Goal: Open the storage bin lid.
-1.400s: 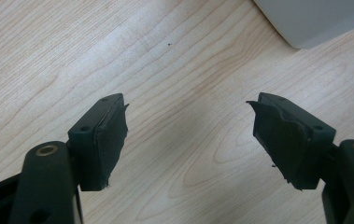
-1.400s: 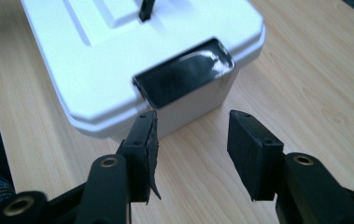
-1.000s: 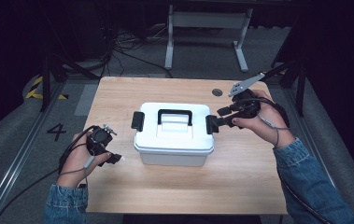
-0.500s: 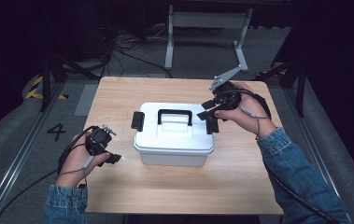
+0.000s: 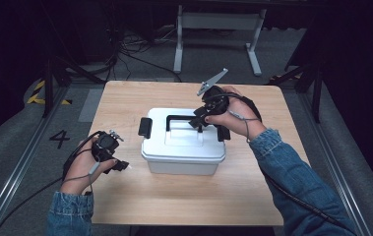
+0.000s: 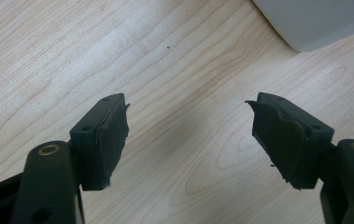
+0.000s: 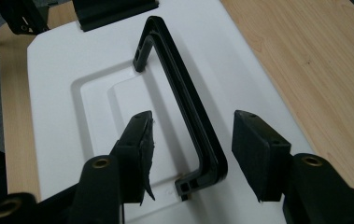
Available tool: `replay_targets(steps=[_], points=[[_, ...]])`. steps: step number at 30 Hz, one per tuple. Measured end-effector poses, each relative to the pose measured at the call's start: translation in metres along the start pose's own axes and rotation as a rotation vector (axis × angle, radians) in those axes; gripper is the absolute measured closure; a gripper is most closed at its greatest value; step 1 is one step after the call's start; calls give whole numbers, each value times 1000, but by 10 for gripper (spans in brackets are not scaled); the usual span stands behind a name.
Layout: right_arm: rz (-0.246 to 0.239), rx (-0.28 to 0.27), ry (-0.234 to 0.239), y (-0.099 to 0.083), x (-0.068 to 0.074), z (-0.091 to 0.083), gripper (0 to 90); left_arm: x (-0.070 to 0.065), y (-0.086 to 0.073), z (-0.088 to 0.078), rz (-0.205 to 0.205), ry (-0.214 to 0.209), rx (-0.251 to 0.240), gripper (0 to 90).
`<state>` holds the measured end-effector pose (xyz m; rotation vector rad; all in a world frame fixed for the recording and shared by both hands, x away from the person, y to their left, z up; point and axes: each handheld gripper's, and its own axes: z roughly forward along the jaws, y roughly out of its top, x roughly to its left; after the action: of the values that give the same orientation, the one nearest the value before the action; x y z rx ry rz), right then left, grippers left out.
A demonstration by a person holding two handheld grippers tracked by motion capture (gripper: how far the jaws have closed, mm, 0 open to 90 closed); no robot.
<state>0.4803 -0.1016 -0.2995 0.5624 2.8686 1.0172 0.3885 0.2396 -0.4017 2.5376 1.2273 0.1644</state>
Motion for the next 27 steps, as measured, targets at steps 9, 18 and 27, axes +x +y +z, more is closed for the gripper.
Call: replay_targets(steps=[9,18,27], points=[[-5,29,37,10,0,22,508,0,-3,1,5,-2,3,277],[-13,54,51,15,2,26,693,1,-6,0,5,0,-2,274],[-81,88,66,17,9,22,790,-1,-5,1,15,-2,4,269]])
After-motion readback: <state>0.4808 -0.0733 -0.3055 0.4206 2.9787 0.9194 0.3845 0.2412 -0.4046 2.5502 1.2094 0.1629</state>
